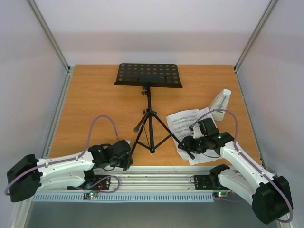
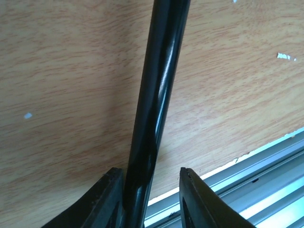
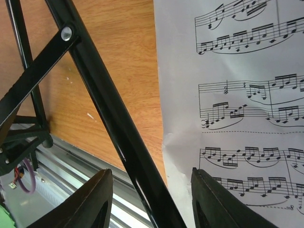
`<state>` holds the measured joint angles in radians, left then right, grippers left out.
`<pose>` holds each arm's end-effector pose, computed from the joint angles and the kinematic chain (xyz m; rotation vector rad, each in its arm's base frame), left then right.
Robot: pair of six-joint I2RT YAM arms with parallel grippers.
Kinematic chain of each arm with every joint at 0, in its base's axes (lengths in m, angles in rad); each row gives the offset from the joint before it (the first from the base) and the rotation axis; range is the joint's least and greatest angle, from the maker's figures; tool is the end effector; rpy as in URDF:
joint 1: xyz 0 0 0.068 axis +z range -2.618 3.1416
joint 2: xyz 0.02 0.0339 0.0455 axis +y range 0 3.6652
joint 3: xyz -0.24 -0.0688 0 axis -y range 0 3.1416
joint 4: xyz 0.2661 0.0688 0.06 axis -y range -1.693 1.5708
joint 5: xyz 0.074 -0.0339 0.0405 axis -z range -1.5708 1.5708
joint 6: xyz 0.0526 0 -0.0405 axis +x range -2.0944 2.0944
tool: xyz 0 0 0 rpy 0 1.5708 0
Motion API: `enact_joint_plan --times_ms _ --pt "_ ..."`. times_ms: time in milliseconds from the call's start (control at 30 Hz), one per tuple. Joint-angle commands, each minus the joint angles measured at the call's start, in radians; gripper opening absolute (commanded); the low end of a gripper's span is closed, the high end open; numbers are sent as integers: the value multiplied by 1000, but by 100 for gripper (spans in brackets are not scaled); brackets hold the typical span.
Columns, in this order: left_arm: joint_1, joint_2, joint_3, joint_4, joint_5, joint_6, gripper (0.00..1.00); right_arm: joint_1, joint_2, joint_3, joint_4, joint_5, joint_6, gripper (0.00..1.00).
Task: Pack up the instrument practice props
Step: Close the music stand at the center of the board.
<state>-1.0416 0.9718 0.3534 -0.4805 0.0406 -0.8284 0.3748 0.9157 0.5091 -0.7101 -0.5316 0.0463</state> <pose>0.0960 -0.1684 0.0936 0.3155 2.8183 -0.5828 0.1710 0.0959 0.1464 -0.6062 2.6238 0.8453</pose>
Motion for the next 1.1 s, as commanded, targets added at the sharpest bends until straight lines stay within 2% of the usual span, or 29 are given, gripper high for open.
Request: enact_joint_plan --times_ms 0,133,367,500,733,1067 --pt "0 17 31 56 2 12 32 27 17 -12 27 4 -3 48" --pt "0 19 37 62 2 11 23 54 34 -17 50 13 1 44" --pt "0 12 48 92 10 1 9 99 40 -14 79 30 24 23" --pt "0 12 49 126 19 -10 3 130 38 -5 88 43 42 18" --pt "0 20 47 202 22 -36 0 218 50 3 135 103 104 16" --pt "0 81 27 395 56 -88 1 372 116 6 254 229 212 16"
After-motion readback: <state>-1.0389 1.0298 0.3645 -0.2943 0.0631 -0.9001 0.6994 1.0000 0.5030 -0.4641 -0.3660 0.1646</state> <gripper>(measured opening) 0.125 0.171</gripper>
